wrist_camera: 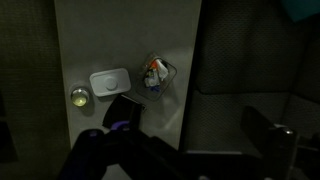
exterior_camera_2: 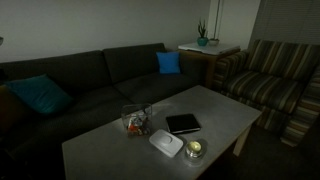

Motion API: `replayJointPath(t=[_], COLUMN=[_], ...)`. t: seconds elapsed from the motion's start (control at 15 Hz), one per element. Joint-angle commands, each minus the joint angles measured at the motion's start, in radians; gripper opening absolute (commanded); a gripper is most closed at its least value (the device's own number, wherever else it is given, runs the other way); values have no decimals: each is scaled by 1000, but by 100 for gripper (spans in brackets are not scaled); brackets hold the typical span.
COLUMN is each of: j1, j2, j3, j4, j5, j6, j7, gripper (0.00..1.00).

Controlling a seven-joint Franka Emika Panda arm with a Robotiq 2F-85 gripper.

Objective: Place the lid on the container and push the button

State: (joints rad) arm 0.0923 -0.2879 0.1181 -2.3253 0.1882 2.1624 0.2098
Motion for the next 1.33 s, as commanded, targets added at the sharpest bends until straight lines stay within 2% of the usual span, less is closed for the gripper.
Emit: replayJointPath(t=[0.0, 0.07, 0.27, 0.53, 0.87, 1.27], j1=[-37, -15, -28, -28, -33, -42], j2=[145, 74, 144, 142, 209, 378], j3=[-12, -11, -20, -20, -35, -60], j4=[34, 4, 21, 29, 47, 88], j5=[-45, -19, -33, -33, -12, -13], j6=[54, 40, 53, 53, 137, 304], j7=[44, 16, 25, 29, -8, -58], gripper=[100, 100, 100, 100, 100, 100])
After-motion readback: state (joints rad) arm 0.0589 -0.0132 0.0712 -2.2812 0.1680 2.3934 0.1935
